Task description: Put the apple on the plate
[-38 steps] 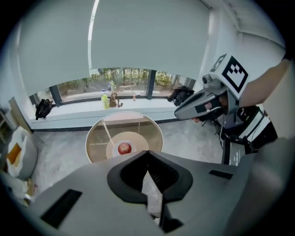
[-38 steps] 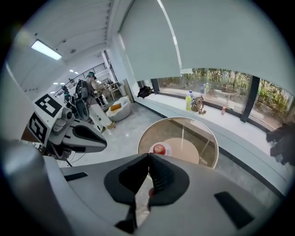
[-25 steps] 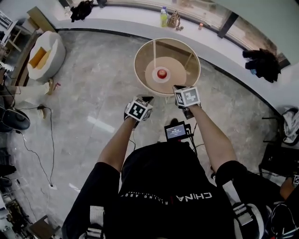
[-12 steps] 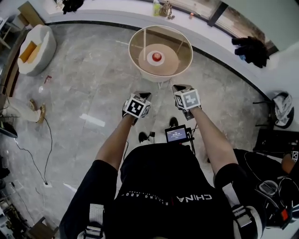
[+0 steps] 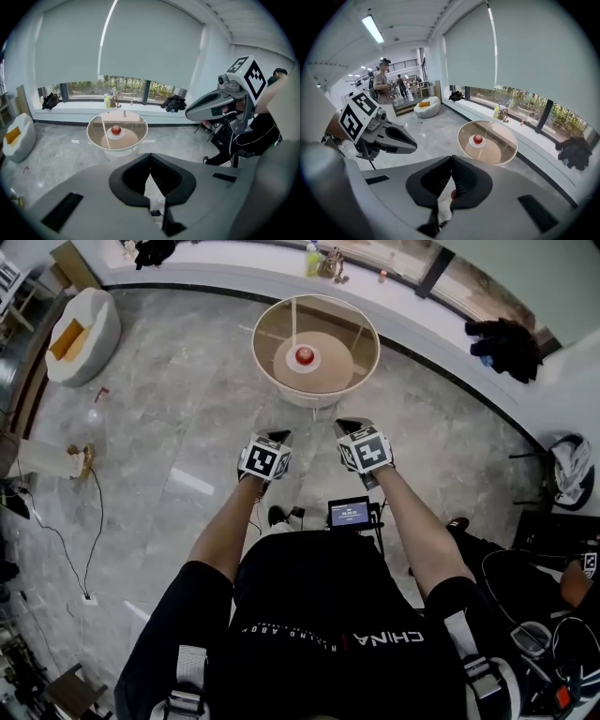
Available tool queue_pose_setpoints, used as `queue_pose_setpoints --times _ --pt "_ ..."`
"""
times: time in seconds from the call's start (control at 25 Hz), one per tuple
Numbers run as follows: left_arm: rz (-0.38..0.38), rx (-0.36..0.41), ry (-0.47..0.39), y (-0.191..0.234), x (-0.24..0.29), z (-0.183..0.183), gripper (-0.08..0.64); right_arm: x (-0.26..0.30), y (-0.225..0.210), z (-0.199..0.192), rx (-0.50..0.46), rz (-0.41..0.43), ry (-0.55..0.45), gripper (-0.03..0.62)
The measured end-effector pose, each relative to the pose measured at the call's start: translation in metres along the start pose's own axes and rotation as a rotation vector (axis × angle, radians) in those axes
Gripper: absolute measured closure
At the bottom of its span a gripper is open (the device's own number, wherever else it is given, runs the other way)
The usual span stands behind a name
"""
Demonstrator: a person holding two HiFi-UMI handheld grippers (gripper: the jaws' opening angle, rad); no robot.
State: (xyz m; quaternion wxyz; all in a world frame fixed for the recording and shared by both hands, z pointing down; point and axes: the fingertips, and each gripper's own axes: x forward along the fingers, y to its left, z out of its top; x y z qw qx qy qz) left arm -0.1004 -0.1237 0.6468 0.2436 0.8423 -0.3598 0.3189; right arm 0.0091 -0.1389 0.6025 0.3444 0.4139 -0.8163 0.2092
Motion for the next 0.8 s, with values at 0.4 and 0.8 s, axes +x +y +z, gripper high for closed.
queue_pose_setpoints --times 0.4,0.8 --pt "0.064 0.024 -0.044 -0.029 0.005 0.009 0.543 -0.007 -0.021 -0.014 -0.006 0.013 -0.029 0.563" --pt "0.073 -0.002 -0.15 -0.024 -0.007 0.047 0.543 -0.013 -0.028 0.001 -0.031 0.007 -0.036 0.563"
